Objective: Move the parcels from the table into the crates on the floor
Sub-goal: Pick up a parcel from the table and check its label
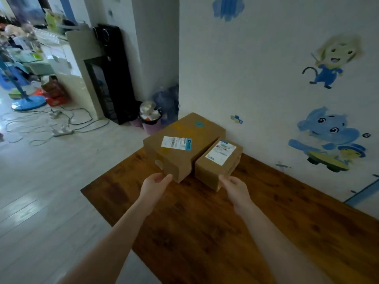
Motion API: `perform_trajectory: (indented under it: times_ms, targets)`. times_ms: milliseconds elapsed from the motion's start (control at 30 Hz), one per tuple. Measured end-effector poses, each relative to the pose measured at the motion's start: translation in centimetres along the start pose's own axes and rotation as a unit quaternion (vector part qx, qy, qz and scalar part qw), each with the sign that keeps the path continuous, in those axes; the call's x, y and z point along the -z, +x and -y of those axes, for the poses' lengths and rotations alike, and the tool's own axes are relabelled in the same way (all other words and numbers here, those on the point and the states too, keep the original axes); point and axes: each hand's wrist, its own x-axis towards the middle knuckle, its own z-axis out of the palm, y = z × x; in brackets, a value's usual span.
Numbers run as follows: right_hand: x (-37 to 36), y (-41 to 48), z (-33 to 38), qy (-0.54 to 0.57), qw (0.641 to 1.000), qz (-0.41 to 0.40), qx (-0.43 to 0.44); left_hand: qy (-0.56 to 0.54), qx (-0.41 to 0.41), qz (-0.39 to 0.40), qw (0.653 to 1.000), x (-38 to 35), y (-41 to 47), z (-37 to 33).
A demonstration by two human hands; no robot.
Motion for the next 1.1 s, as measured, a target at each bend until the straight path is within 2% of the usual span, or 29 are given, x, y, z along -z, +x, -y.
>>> perform_trajectory:
  times_ms: [367,600,900,1100]
  targets:
    - [-14.0,4.6,0.8,0.061,0.991,-0.068,-0.097,0.078,0.020,0.079,0.994,7.3,15.3,0.6]
    - [-17.6,7.4,1.0,0.124,0.978,-0.080,-0.149,0.036,0.052,0.110,0.992,7.4,21.4,0.0]
    - [-19.9,11.3,0.8,0.195,0.966,-0.053,-0.159,0.007,0.020,0.070,0.997,5.8,27.3,-0.4]
    - [-20.4,12.0,0.8,0.190,0.969,-0.082,-0.135,0.019,0.000,0.048,0.999,5.2,28.5,-0.4]
